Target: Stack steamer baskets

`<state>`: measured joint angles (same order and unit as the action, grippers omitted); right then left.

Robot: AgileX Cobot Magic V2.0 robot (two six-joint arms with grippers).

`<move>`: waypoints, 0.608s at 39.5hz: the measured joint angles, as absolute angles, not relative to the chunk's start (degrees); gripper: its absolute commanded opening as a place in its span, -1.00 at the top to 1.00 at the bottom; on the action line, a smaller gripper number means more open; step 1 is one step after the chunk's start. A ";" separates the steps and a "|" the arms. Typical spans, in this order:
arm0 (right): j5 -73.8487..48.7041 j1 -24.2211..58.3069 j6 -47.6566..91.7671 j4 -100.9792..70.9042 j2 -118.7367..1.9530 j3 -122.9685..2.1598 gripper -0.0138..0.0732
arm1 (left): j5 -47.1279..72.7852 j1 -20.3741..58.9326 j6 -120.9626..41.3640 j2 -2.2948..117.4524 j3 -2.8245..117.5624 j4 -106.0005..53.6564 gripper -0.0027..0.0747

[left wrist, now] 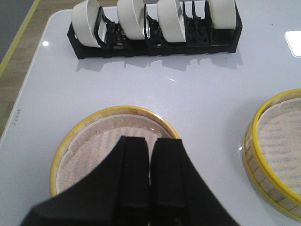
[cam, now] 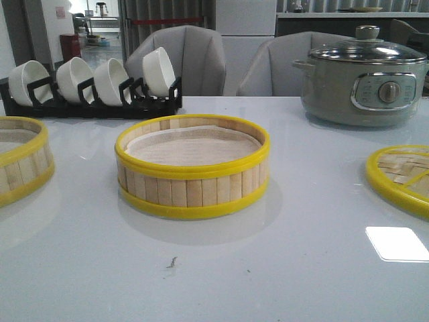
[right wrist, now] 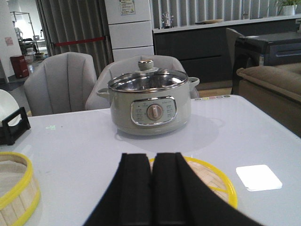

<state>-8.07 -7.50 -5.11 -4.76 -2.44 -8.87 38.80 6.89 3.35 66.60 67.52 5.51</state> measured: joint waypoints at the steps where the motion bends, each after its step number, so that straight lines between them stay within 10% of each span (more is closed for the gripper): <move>1: -9.17 -7.50 -5.26 -4.91 -4.38 -10.35 0.63 | 38.80 6.89 3.35 66.60 67.52 5.51 0.71; 24: -23.81 -7.50 -5.75 -5.22 -47.36 -42.91 0.63 | 41.53 6.89 3.35 66.60 67.52 5.01 0.71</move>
